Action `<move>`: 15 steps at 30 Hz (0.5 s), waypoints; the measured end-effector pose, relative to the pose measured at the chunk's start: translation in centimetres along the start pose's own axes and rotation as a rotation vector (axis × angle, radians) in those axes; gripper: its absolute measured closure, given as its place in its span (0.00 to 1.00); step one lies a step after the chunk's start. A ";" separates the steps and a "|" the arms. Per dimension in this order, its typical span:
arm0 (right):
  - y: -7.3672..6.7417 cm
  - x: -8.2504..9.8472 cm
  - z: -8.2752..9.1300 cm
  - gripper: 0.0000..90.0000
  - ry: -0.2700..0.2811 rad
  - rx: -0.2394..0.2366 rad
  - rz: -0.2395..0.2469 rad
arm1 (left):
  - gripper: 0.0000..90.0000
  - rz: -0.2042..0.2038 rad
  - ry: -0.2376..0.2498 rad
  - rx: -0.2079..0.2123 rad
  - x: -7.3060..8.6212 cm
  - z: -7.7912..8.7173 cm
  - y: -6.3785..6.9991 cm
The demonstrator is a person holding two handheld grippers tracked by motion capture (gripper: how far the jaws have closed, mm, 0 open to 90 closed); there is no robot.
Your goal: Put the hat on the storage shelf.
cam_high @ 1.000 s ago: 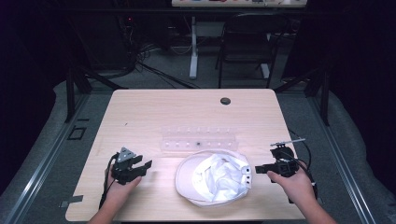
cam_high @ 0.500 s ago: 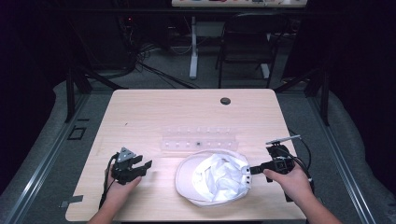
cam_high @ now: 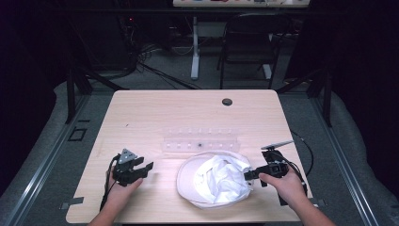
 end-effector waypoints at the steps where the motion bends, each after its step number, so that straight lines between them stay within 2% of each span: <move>1: -0.1 0.0 -0.2 0.64 0.004 -0.005 -0.007 | 0.56 0.000 0.000 0.000 0.0 0.0 0.0; 5: -0.4 0.0 -0.7 0.64 0.003 -0.013 -0.016 | 0.56 0.000 -0.001 -0.003 0.0 0.0 -0.1; 7: -0.2 0.1 -0.7 0.64 -0.018 -0.012 -0.006 | 0.56 -0.001 0.000 -0.003 0.0 0.0 -0.1; 12: -0.2 0.1 -0.8 0.69 -0.024 -0.010 -0.044 | 0.56 -0.002 -0.001 -0.004 0.0 0.0 -0.1; 14: -0.3 0.0 -0.7 0.75 -0.024 -0.014 -0.063 | 0.56 -0.003 -0.002 -0.004 0.0 0.0 -0.1; 15: -0.3 0.0 -0.7 0.75 -0.024 -0.014 -0.063 | 0.56 -0.003 -0.001 -0.004 0.0 0.0 -0.1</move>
Point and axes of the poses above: each handheld gripper's, and its own axes: z roughly backward along the jaws, x roughly out of its underside, y roughly to its right, the point moved 9 cm from there along -z, roughly forward along the jaws
